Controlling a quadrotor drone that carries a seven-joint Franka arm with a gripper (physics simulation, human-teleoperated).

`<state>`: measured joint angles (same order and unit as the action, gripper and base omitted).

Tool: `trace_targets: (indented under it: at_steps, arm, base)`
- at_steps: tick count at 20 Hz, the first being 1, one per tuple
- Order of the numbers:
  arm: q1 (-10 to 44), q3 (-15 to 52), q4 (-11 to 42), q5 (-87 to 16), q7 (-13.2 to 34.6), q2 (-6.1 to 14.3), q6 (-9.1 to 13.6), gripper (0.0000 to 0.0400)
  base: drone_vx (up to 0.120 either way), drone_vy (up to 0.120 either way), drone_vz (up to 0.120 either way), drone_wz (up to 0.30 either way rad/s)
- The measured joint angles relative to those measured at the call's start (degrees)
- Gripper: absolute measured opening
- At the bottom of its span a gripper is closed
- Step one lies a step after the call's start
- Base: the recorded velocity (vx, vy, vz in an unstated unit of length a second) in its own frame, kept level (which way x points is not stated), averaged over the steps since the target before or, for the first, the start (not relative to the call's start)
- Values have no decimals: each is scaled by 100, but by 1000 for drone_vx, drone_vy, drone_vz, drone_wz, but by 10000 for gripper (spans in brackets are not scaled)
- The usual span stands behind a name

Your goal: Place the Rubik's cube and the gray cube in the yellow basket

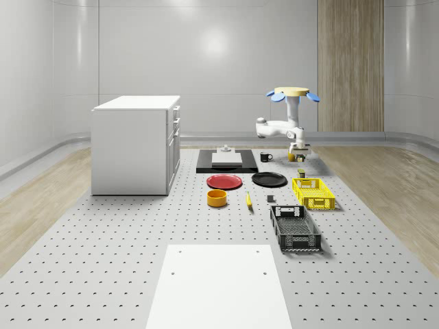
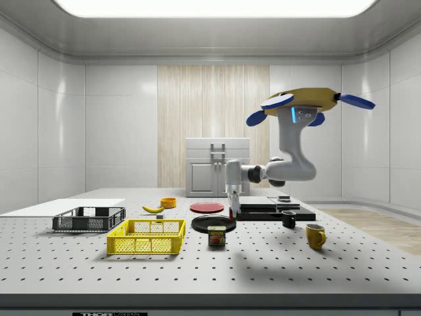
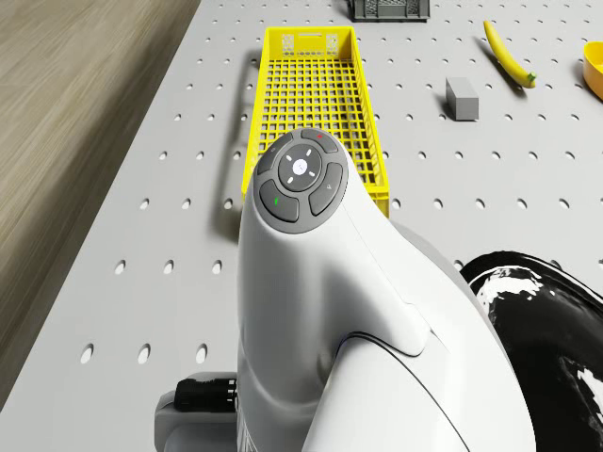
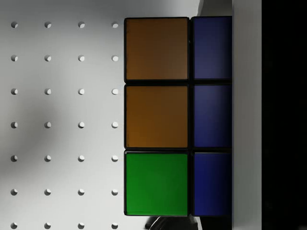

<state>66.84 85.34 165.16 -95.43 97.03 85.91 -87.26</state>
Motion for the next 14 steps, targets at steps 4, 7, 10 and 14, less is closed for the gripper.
trace_targets:
  at_steps: [4, 7, 10, 14]
  arm:
    - [5, 8, -1, 22, 4, 56, -52, 325]
    - [8, 13, -2, 37, 7, 96, -89, 325]
    - [11, 19, -2, 52, 10, 133, -125, 325]
    - [15, 25, -3, 70, 13, 180, -168, 325]
  base:
    - [120, 0, 0, 0]
    - [120, 0, 0, 0]
    - [120, 0, 0, 0]
    - [120, 0, 0, 0]
